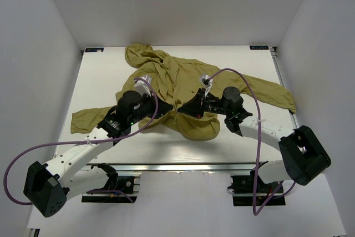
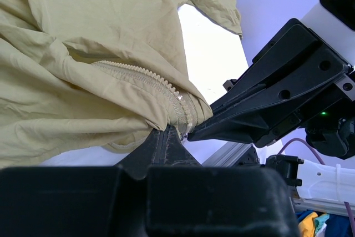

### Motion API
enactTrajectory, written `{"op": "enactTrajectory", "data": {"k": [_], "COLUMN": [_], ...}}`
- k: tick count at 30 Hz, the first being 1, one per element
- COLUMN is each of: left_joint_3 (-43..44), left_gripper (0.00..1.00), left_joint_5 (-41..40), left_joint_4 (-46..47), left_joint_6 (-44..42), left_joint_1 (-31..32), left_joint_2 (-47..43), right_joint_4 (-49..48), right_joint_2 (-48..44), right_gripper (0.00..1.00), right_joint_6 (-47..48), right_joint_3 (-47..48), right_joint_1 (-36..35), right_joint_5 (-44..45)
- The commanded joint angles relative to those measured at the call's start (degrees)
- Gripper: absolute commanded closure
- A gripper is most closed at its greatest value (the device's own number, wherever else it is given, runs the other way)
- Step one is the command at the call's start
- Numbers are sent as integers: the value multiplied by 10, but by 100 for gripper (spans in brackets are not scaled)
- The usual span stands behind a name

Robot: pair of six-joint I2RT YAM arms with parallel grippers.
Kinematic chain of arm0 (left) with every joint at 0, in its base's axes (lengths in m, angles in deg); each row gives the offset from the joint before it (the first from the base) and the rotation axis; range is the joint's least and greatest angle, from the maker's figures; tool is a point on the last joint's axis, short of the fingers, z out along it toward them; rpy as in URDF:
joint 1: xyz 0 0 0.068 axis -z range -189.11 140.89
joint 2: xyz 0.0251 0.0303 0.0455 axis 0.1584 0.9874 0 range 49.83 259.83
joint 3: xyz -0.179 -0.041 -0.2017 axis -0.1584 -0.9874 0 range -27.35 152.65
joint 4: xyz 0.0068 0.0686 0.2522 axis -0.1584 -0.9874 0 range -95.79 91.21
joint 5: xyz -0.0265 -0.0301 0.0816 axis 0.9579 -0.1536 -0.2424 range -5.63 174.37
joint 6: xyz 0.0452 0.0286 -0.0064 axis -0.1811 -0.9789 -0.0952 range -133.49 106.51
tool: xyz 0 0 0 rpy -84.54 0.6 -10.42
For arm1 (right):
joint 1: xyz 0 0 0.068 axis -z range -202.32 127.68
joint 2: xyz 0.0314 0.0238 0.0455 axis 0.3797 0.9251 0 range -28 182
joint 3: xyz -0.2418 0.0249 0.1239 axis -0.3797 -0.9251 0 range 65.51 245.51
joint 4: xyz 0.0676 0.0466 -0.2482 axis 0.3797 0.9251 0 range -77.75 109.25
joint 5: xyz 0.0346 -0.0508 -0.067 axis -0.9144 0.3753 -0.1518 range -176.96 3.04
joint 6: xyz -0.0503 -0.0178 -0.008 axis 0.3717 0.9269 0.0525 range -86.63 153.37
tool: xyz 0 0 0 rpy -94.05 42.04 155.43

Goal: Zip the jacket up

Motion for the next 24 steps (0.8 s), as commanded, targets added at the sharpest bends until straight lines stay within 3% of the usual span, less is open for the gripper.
{"op": "enactTrajectory", "data": {"k": [1,24], "left_joint_3": [10,13], "left_gripper": [100,100], "left_joint_5": [-9,-1], "left_joint_4": [-6,-3], "left_joint_6": [-1,-2], "left_joint_1": [-2,-2], "left_joint_2": [-17,-5], "right_joint_4": [-19,-41], "right_joint_2": [-18,-12], "right_gripper": [100,100], "right_joint_6": [13,3], "right_joint_3": [17,19], "right_joint_1": [-3,-3], "right_joint_5": [-4,-26]}}
